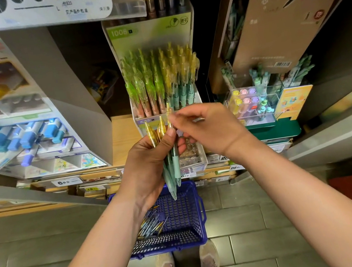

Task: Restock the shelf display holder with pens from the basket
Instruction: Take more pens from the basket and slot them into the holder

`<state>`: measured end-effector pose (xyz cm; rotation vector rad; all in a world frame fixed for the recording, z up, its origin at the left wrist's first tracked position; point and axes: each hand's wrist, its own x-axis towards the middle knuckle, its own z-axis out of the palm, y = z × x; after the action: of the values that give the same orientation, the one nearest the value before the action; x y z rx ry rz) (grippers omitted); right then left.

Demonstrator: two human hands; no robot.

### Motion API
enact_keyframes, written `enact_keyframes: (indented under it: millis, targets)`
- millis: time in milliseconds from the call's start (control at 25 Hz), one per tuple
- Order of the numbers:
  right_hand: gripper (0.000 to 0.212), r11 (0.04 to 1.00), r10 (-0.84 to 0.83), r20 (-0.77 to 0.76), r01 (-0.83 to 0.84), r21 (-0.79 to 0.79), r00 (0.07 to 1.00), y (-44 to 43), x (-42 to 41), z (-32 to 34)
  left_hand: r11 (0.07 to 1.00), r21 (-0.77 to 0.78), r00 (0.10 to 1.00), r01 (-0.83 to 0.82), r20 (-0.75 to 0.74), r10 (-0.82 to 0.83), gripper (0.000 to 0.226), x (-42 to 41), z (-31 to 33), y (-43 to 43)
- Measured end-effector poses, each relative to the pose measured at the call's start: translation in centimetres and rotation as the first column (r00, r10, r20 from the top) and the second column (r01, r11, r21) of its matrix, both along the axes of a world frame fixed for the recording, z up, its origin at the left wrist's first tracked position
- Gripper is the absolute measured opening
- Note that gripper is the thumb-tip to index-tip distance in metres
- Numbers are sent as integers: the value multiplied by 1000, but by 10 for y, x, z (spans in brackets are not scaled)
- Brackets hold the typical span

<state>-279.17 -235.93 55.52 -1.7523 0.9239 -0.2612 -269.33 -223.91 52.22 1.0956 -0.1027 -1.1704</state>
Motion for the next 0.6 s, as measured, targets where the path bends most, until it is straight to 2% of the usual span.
enact_keyframes:
  millis: [80, 200, 280, 480, 600]
  targets:
    - [3, 993, -38, 54, 32, 113, 998, 0, -2, 1, 1000, 16, 999, 16, 44, -17, 23, -2, -1, -1]
    - [5, 974, -78, 76, 60, 219, 994, -8, -6, 8, 999, 30, 998, 35, 57, -37, 24, -3, 0, -1]
    - [8, 968, -122, 147, 85, 237, 982, -19, -9, 17, 998, 49, 997, 29, 74, -33, 31, -3, 0, -1]
    - [12, 967, -255, 368, 239, 89, 894, -44, -8, 37, 997, 75, 991, -24, 130, 14, 38, -1, -3, -3]
    - [13, 947, -277, 440, 321, -27, 854, -49, -3, 37, 998, 63, 994, -5, 110, -2, 12, 2, -1, -3]
